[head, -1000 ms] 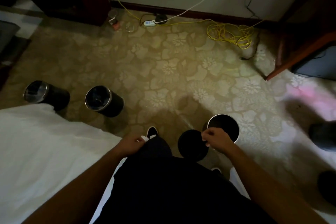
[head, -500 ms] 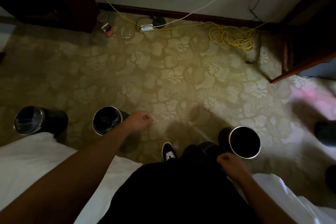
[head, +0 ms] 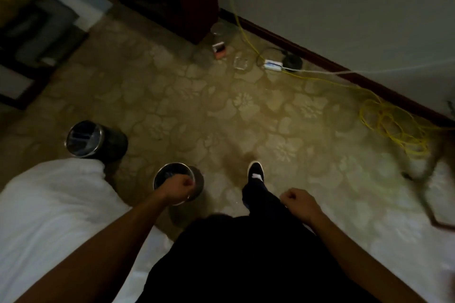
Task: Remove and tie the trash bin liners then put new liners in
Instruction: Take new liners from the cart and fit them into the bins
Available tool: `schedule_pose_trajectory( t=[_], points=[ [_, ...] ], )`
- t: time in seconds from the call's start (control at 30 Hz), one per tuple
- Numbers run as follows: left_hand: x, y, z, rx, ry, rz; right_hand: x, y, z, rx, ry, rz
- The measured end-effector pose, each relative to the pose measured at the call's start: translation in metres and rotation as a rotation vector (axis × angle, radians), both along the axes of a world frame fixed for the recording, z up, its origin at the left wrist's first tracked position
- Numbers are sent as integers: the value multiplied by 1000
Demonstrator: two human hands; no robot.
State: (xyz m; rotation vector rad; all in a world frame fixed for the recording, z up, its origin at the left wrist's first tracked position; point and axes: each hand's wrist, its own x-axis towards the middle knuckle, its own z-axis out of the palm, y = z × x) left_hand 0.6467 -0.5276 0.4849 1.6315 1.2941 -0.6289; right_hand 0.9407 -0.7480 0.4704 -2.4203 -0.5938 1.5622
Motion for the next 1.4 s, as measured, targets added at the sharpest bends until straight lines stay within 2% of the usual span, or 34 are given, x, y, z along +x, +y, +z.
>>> schedule_pose_trajectory(
  t=[0.07,0.3,0.43,0.53,0.73,0.9,1.07,1.17,1.27,1.4],
  points=[
    [-4,20,0,7,37,73,23,70,7,42,29,112],
    [-27,85,17,173,17,614,43,330,52,242,152,392],
    [-47,124,9,83,57,740,25,456,68,335,202,486],
    [-58,175,-1,4,42,827,13,528,62,333,173,607],
    [-61,340,-11,-88,-33,776,27,619,28,191,22,643],
    [-43,508,11,-17,-140,681,59,680,17,73,-92,696],
    [-23,651,37,91,-246,680,92,754,-10,14,-114,594],
    [-22,712,35,114,-262,702,85,816,-17,16,-94,598],
    [-36,750,21,111,-230,759,71,887,-34,33,-46,691],
    [-72,774,8,79,-120,862,21,1007,-22,57,21,785]
  ],
)
